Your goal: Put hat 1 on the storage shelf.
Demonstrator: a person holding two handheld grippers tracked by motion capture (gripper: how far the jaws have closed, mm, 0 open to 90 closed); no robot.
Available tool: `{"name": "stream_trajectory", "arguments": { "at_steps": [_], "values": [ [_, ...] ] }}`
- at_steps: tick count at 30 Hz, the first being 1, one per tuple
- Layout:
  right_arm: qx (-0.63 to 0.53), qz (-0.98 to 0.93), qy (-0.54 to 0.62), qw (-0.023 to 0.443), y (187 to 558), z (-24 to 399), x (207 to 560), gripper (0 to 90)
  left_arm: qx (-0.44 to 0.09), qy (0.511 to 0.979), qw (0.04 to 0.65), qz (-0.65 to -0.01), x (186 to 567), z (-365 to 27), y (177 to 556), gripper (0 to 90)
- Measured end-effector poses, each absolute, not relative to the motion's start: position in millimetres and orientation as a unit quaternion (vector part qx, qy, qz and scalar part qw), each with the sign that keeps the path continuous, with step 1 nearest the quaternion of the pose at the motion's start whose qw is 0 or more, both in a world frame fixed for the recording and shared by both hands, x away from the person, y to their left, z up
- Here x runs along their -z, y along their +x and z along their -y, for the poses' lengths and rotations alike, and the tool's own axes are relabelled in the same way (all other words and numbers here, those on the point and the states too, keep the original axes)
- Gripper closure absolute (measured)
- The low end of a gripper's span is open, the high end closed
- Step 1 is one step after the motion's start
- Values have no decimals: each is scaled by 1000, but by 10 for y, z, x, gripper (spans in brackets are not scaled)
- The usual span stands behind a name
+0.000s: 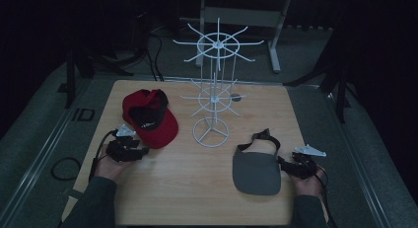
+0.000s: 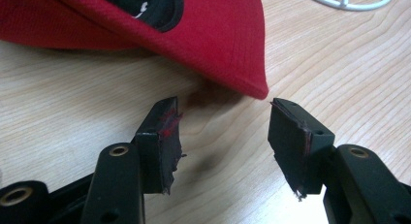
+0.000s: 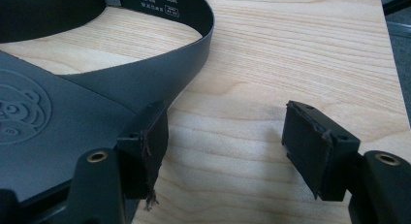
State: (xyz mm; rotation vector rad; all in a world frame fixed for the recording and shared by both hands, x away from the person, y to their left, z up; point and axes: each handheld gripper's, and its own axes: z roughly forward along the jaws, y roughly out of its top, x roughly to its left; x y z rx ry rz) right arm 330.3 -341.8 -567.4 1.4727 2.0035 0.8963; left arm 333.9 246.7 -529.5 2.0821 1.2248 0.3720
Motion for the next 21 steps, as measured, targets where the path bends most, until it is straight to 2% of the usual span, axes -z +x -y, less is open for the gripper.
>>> {"name": "stream_trajectory", "arguments": {
  "at_steps": [6,11,21],
  "values": [
    [-329,-735,540,247,3303,3417,5674,331,-131,798,345,-477,5296,-2425,3394,463],
    [-329,-735,539,246,3303,3417,5674,330,-129,794,346,-483,5303,-2381,3424,413],
    [-329,-735,539,246,3303,3417,5674,328,-119,788,350,-492,5338,-2335,3510,406]
  ]
}}
